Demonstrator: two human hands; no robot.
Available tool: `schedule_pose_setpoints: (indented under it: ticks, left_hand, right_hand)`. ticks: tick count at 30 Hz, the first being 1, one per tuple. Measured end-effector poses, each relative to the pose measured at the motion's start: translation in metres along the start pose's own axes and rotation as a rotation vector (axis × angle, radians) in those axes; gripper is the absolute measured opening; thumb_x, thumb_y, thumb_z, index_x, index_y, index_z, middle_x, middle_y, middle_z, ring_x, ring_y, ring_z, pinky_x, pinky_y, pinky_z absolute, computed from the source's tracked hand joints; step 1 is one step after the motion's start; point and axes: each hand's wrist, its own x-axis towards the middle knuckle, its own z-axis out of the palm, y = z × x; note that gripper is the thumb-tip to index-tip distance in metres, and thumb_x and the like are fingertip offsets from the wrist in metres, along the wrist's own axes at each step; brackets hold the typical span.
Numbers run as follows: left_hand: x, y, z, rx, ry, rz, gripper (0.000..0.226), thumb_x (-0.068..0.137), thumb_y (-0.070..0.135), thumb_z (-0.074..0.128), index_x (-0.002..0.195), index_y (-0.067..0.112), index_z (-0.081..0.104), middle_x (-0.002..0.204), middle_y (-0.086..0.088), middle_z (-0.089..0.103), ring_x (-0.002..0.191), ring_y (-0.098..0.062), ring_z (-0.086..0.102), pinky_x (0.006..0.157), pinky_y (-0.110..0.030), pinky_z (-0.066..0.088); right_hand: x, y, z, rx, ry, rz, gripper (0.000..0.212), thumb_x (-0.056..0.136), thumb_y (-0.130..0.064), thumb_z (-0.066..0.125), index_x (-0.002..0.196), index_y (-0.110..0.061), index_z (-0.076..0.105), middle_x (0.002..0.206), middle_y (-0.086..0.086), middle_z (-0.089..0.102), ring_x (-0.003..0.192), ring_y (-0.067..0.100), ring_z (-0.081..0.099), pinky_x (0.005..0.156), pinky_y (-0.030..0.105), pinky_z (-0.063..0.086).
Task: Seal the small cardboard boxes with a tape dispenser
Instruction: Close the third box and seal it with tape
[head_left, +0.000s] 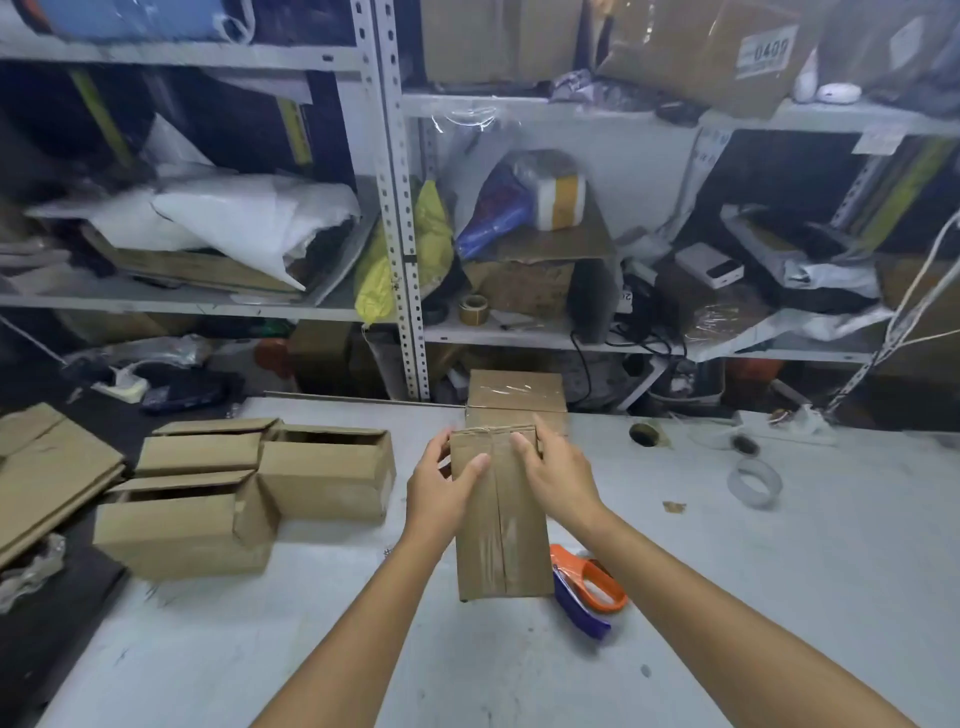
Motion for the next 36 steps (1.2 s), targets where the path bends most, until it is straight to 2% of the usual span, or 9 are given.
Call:
schedule_pose_setpoints:
  ticks: [3, 6, 10, 14, 19, 23, 29, 34, 36]
  left_hand:
    - [0.005, 0.02, -0.006, 0.012, 0.004, 0.016, 0.06, 0.089, 0.036, 0.072, 0.143, 0.029, 0.047, 0.12, 0.015, 0.053, 0.104, 0.0, 0.055, 0.079, -0.016, 0.047]
    - [0.014, 0.033, -0.006, 0.049, -0.037, -0.009, 0.071, 0.085, 0.049, 0.071, 0.146, 0.027, 0.044, 0.128, 0.013, 0.055, 0.115, -0.009, 0.055, 0.092, -0.025, 0.047]
    - [0.02, 0.04, -0.002, 0.118, -0.054, -0.025, 0.086, 0.084, 0.056, 0.068, 0.154, 0.023, 0.031, 0.147, 0.001, 0.049, 0.132, -0.02, 0.048, 0.104, -0.032, 0.041]
    - [0.018, 0.045, 0.001, 0.117, -0.057, -0.002, 0.084, 0.087, 0.05, 0.067, 0.156, 0.024, 0.026, 0.152, -0.002, 0.044, 0.136, -0.021, 0.043, 0.101, -0.028, 0.037]
    - [0.007, 0.053, 0.01, 0.137, -0.081, 0.063, 0.079, 0.09, 0.037, 0.068, 0.155, 0.025, 0.025, 0.149, 0.001, 0.046, 0.136, -0.019, 0.043, 0.094, -0.021, 0.037]
    - [0.008, 0.057, 0.011, 0.121, -0.09, 0.097, 0.076, 0.088, 0.036, 0.071, 0.152, 0.029, 0.031, 0.144, 0.009, 0.049, 0.126, -0.007, 0.046, 0.084, -0.01, 0.041]
    - [0.017, 0.061, 0.012, 0.073, -0.004, 0.043, 0.072, 0.092, 0.037, 0.066, 0.154, 0.021, 0.032, 0.147, 0.002, 0.047, 0.13, -0.016, 0.047, 0.092, -0.023, 0.041]
    - [0.015, 0.065, 0.005, 0.039, 0.017, 0.019, 0.062, 0.097, 0.031, 0.06, 0.153, 0.023, 0.034, 0.147, 0.001, 0.045, 0.131, -0.02, 0.046, 0.088, -0.022, 0.042]
    - [0.015, 0.063, 0.004, 0.027, 0.012, 0.013, 0.056, 0.098, 0.03, 0.06, 0.15, 0.024, 0.04, 0.149, -0.001, 0.044, 0.129, -0.019, 0.046, 0.08, -0.016, 0.043]
  right_hand:
    - [0.0, -0.005, -0.016, 0.159, 0.005, -0.027, 0.056, 0.1, -0.045, 0.05, 0.151, -0.024, 0.04, 0.144, -0.004, 0.053, 0.122, 0.012, 0.054, 0.103, 0.036, 0.047]
    - [-0.003, -0.011, -0.024, 0.296, -0.024, -0.06, 0.054, 0.099, -0.038, 0.055, 0.15, -0.029, 0.039, 0.139, -0.015, 0.051, 0.107, -0.004, 0.053, 0.091, 0.016, 0.045]
    - [-0.005, -0.019, -0.024, 0.348, -0.015, -0.074, 0.056, 0.097, -0.034, 0.059, 0.149, -0.029, 0.04, 0.132, -0.019, 0.05, 0.118, 0.0, 0.049, 0.084, 0.004, 0.041]
    - [-0.002, -0.024, -0.032, 0.413, -0.019, -0.034, 0.049, 0.1, -0.039, 0.052, 0.147, -0.028, 0.044, 0.142, -0.013, 0.051, 0.121, 0.001, 0.044, 0.095, 0.017, 0.043]
    - [0.002, -0.027, -0.037, 0.458, 0.029, 0.027, 0.043, 0.102, -0.032, 0.052, 0.144, -0.02, 0.05, 0.137, -0.01, 0.055, 0.126, 0.006, 0.046, 0.083, 0.008, 0.041]
    - [0.003, -0.024, -0.037, 0.46, 0.039, 0.045, 0.044, 0.102, -0.028, 0.053, 0.144, -0.02, 0.049, 0.143, -0.004, 0.054, 0.13, 0.01, 0.048, 0.095, 0.018, 0.044]
    - [-0.003, -0.028, -0.033, 0.451, -0.017, 0.012, 0.049, 0.101, -0.031, 0.053, 0.148, -0.021, 0.043, 0.15, -0.004, 0.045, 0.136, 0.015, 0.042, 0.11, 0.034, 0.043]
    - [-0.006, -0.031, -0.039, 0.494, -0.111, -0.068, 0.052, 0.099, -0.027, 0.057, 0.147, -0.037, 0.037, 0.138, -0.026, 0.044, 0.119, -0.004, 0.047, 0.09, 0.013, 0.05]
    - [-0.005, -0.029, -0.04, 0.444, -0.109, -0.084, 0.049, 0.099, -0.029, 0.058, 0.145, -0.035, 0.044, 0.145, -0.022, 0.041, 0.128, 0.001, 0.043, 0.097, 0.02, 0.049]
